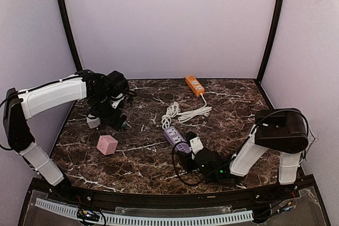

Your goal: Pull the plug off the socket

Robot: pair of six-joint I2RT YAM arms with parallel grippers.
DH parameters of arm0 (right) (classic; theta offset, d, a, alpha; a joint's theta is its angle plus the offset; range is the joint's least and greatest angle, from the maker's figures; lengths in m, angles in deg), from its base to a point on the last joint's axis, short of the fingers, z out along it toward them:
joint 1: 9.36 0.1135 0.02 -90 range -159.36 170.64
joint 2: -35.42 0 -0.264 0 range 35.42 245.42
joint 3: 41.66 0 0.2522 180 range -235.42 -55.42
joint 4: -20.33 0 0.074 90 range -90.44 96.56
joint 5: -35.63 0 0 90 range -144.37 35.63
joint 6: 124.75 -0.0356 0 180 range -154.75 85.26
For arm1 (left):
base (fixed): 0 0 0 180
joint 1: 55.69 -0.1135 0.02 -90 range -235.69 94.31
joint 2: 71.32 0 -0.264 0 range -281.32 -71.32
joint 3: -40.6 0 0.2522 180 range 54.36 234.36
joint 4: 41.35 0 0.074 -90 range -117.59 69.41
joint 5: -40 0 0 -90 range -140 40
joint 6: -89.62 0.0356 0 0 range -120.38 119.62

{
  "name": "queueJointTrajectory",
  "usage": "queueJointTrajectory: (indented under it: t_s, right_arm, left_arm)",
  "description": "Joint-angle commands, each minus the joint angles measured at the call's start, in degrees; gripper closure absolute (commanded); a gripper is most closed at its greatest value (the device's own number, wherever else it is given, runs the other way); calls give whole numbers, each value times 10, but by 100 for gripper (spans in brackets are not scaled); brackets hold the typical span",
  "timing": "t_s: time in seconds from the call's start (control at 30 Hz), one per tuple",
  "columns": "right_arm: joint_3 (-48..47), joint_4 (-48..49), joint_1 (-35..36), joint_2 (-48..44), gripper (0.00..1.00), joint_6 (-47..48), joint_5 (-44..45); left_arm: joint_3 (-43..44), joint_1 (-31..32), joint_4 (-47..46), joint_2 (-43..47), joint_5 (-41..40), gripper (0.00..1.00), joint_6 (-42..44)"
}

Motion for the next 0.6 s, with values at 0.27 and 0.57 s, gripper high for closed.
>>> queueJointTrajectory:
  t_s: [0.27, 0.57]
  right_arm:
    - [47, -99, -58, -33, 100, -159, 63]
    - [-52, -126, -59, -3, 100, -43, -16]
  left_arm:
    - [-69, -2, -33, 64, 53, 1, -17]
    - [-72, -2, -49, 58, 72, 1, -22]
